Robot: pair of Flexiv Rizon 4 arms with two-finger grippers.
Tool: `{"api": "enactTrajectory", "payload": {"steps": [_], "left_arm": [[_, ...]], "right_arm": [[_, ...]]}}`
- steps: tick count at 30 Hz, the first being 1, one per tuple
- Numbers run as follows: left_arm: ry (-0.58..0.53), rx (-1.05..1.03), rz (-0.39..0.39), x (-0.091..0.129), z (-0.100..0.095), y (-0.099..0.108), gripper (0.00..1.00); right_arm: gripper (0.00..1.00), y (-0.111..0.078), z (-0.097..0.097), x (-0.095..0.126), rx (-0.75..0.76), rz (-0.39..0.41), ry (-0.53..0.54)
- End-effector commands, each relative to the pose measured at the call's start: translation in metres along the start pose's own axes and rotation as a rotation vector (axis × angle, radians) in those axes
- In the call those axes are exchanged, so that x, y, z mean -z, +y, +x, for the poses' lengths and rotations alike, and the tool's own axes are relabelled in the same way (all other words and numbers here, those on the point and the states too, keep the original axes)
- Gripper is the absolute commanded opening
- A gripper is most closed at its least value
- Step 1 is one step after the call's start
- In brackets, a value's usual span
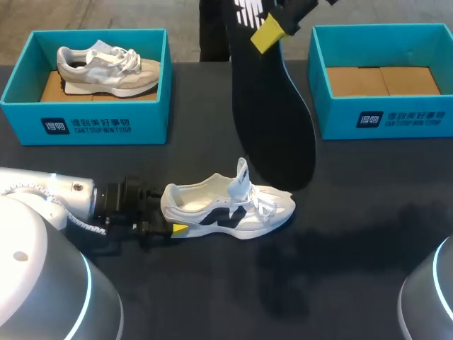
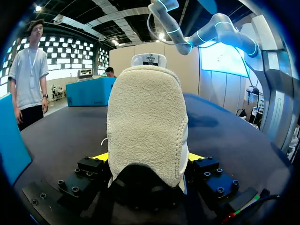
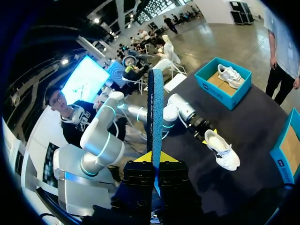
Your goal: Take the shoe out of the shoebox, open the shoe tongue, remove and reinsert the insole, then place the shoe into the shoebox
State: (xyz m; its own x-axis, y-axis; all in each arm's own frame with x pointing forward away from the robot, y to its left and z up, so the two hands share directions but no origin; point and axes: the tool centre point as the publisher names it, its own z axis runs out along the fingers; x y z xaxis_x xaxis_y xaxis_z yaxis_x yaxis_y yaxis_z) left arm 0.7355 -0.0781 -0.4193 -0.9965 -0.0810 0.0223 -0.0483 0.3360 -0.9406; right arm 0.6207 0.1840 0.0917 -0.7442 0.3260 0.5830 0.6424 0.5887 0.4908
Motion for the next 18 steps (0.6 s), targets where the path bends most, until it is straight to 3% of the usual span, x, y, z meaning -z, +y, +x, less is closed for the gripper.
{"api": "enactTrajectory", "payload": {"steps": [1, 7, 18], "left_arm": [[0.001, 0.000, -0.001, 0.000, -0.001, 0.002, 0.00], [0.001, 0.000, -0.001, 0.000, -0.001, 0.002, 0.00], [0.001, 0.000, -0.001, 0.000, -0.001, 0.002, 0.00]], "right_arm": [[0.00, -0.011, 0.009, 0.002, 0.004, -0.018, -0.008], [0.00, -0.013, 0.022, -0.004, 0.019, -0.002, 0.018], [0.00, -0.013, 0.022, -0.005, 0.006, -0.005, -0.004]]}}
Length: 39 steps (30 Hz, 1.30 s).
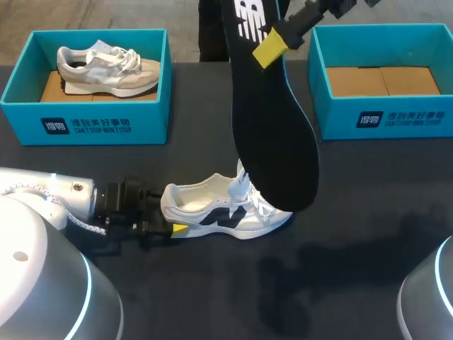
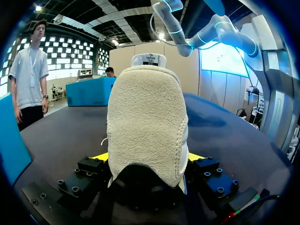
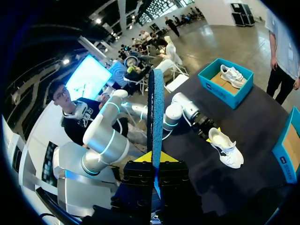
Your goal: Take the shoe out of the shoebox, open the shoe tongue, remove and reinsert the insole, then place the shoe into the shoebox
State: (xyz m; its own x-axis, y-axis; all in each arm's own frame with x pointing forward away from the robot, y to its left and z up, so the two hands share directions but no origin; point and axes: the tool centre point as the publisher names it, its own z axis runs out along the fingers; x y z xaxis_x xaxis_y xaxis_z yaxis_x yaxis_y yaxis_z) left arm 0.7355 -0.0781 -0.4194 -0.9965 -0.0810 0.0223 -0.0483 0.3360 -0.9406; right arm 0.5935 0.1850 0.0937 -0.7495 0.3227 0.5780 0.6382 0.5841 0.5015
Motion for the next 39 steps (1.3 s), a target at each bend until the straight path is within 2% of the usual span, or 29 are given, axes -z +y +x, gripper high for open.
{"api": "enactTrajectory", "payload": {"steps": [1, 8, 9, 11, 12, 17, 28, 34, 39], "left_arm": [[0.001, 0.000, -0.001, 0.000, -0.001, 0.002, 0.00], [0.001, 0.000, -0.001, 0.000, -0.001, 0.002, 0.00], [0.001, 0.000, -0.001, 0.000, -0.001, 0.002, 0.05], [0.001, 0.000, -0.001, 0.000, -0.001, 0.002, 0.46], [0.001, 0.000, -0.001, 0.000, -0.001, 0.002, 1.00], [0.001, 0.000, -0.001, 0.000, -0.001, 0.002, 1.00], [0.047, -0.014, -0.042, 0.026, -0.006, -0.003, 1.00], [0.060, -0.010, -0.105, 0.042, -0.004, -0.010, 1.00], [0.058, -0.004, -0.197, 0.054, -0.003, -0.019, 1.00]], "right_arm": [[0.00, 0.003, 0.000, -0.001, -0.002, 0.005, -0.002], [0.00, 0.003, 0.000, -0.001, -0.002, 0.005, -0.002], [0.00, 0.003, 0.000, -0.001, -0.002, 0.005, -0.002], [0.00, 0.003, 0.000, -0.001, -0.002, 0.005, -0.002], [0.00, 0.003, 0.000, -0.001, -0.002, 0.005, -0.002], [0.00, 0.003, 0.000, -0.001, -0.002, 0.005, -0.002], [0.00, 0.003, 0.000, -0.001, -0.002, 0.005, -0.002], [0.00, 0.003, 0.000, -0.001, -0.002, 0.005, -0.002], [0.00, 0.003, 0.000, -0.001, -0.002, 0.005, -0.002]]}}
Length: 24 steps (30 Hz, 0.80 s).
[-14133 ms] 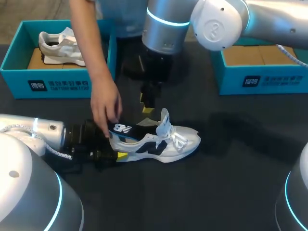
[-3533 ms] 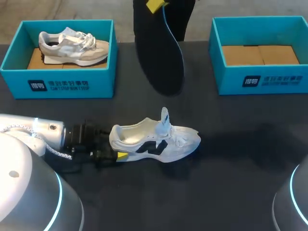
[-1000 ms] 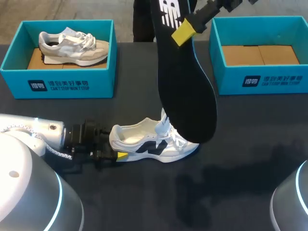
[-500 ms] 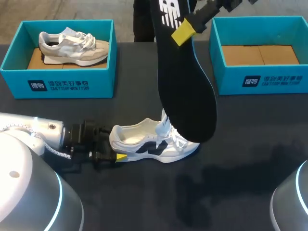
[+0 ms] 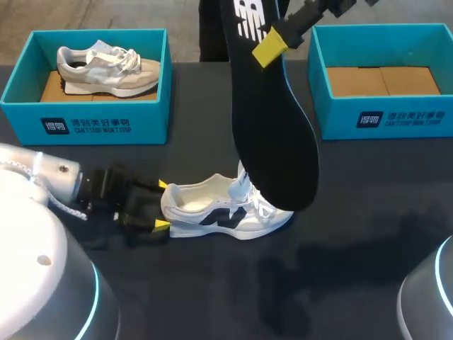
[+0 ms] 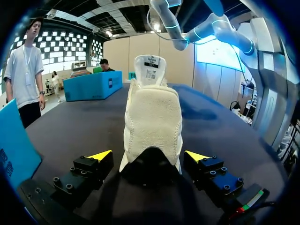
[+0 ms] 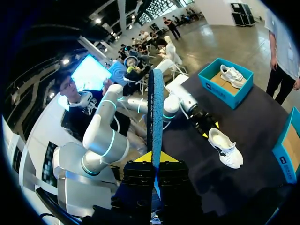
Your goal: Take the shoe out of the shoebox, open the shoe tongue, remove and reinsert the insole, then place the shoe into the shoebox
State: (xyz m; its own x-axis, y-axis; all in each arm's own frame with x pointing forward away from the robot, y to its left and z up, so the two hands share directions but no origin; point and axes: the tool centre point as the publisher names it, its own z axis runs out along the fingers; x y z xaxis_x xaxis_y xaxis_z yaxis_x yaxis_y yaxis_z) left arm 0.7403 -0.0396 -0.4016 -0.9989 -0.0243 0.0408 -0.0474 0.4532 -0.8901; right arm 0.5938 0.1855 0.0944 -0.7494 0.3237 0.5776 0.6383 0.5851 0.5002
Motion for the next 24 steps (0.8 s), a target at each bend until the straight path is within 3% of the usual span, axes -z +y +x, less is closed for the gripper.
{"api": "enactTrajectory", "payload": {"steps": [1, 4, 15, 24], "left_arm": [[-0.001, 0.008, -0.092, 0.017, 0.006, -0.016, 1.00], [0.002, 0.012, -0.139, 0.024, 0.008, -0.023, 1.00], [0.052, 0.025, -0.461, 0.047, 0.001, -0.040, 1.00], [0.114, 0.021, -0.615, 0.055, 0.001, -0.055, 1.00]], "right_arm": [[0.00, 0.002, 0.000, -0.001, -0.002, 0.003, -0.001], [0.00, 0.002, 0.000, -0.001, -0.002, 0.003, -0.001], [0.00, 0.002, 0.000, -0.001, -0.002, 0.003, -0.001], [0.00, 0.002, 0.000, -0.001, -0.002, 0.003, -0.001]]}}
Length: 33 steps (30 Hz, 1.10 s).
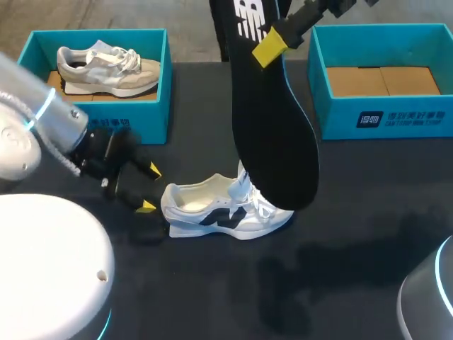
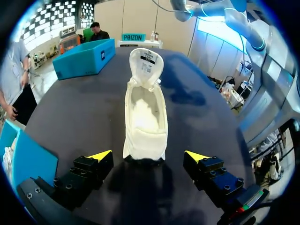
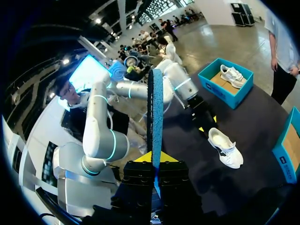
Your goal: Take the shoe out of the shoebox, open the shoe tongue, remove and reinsert the insole, then place the shoe into the shoebox
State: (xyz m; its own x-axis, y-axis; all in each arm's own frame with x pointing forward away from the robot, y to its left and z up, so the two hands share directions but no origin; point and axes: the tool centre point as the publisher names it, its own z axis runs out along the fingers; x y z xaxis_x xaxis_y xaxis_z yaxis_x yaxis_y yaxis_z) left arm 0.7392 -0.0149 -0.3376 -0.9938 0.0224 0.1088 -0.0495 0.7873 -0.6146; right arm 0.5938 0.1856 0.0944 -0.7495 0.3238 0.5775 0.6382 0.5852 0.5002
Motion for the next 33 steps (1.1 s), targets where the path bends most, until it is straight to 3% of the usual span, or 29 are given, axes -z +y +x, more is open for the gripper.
{"api": "enactTrajectory", "payload": {"steps": [1, 18, 26, 33], "left_arm": [[0.042, -0.005, -0.198, 0.009, -0.002, -0.008, 1.00], [0.105, -0.019, -0.471, 0.023, -0.002, -0.032, 1.00], [0.109, -0.030, -0.553, 0.023, 0.003, -0.038, 1.00], [0.106, -0.044, -0.564, 0.018, 0.003, -0.046, 1.00]], "right_arm": [[0.00, 0.002, 0.000, -0.001, -0.002, 0.003, -0.001], [0.00, 0.002, 0.000, -0.001, -0.002, 0.003, -0.001], [0.00, 0.002, 0.000, -0.001, -0.002, 0.003, -0.001], [0.00, 0.002, 0.000, -0.001, -0.002, 0.003, -0.001]]}}
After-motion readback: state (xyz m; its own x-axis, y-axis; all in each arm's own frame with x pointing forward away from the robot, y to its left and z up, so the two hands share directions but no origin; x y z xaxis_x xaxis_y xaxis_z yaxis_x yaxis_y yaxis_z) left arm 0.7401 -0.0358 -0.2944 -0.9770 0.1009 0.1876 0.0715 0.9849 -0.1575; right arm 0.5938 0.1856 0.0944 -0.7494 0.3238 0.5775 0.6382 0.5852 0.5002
